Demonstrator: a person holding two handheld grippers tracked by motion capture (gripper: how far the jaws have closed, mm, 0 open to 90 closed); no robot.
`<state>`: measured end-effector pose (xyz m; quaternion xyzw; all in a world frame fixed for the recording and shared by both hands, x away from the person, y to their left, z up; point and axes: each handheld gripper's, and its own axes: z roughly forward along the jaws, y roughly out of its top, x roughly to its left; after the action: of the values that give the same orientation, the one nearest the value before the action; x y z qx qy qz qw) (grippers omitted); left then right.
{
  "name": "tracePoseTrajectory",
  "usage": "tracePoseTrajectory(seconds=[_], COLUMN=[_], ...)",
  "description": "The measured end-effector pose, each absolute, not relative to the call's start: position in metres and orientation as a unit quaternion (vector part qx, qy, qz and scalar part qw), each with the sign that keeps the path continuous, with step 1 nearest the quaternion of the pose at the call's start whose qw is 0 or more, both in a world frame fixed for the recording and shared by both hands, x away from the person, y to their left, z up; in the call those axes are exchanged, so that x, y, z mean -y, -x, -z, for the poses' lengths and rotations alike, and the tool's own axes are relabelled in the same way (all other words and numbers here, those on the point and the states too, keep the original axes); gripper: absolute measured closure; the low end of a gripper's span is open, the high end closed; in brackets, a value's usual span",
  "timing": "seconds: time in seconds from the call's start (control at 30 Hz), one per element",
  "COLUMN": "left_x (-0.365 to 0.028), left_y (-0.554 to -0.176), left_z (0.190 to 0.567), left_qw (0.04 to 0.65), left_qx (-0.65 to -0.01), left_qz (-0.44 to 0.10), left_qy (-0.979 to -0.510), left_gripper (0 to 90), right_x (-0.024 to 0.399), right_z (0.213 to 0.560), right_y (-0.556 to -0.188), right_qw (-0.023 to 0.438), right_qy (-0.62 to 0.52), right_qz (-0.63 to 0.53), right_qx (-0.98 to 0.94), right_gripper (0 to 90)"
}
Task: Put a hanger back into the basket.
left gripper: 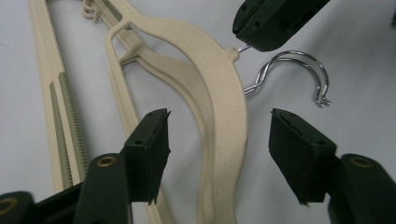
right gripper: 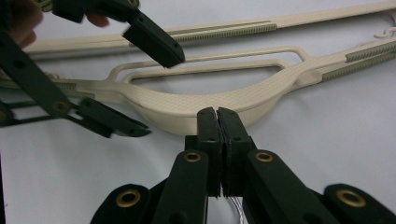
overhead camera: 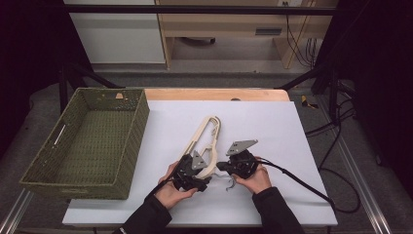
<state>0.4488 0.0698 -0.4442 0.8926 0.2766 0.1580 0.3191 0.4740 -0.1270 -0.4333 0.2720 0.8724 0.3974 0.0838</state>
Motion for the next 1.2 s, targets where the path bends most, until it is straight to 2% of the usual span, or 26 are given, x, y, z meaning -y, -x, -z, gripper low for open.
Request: tracePoseTrajectory(seconds=[0.2, 0.53, 0.7, 0.9, 1.2], left_x=[-0.060, -0.055, -0.055, -0.059, -0.077], left_y=[-0.454, -0.452, -0.450, -0.445, -0.438], left_z=[0.453, 0.455, 0.453, 0.446, 0.428], left_qw=[0.304, 0.301, 0.293, 0.305, 0.320], left_qx=[-0.286, -0.293, -0.287, -0.290, -0.309], left_qz=[-0.171, -0.149, -0.159, -0.161, -0.176], left_qy=[-0.893, -0.895, -0.898, -0.893, -0.879], left_gripper=[54.3, 72.6, 73.4, 74.2, 76.5], right_x=[0.127, 0.127, 0.127, 0.139, 0.183], right_z=[0.433, 0.433, 0.432, 0.412, 0.378], right_y=[-0.474, -0.471, -0.470, -0.465, -0.451], right_qw=[0.086, 0.092, 0.093, 0.097, 0.166], right_qy=[-0.270, -0.269, -0.266, -0.269, -0.312], right_qz=[-0.396, -0.395, -0.397, -0.448, -0.529], right_qx=[-0.873, -0.873, -0.873, -0.847, -0.772], right_gripper=[89.2, 89.1, 88.2, 74.2, 48.9])
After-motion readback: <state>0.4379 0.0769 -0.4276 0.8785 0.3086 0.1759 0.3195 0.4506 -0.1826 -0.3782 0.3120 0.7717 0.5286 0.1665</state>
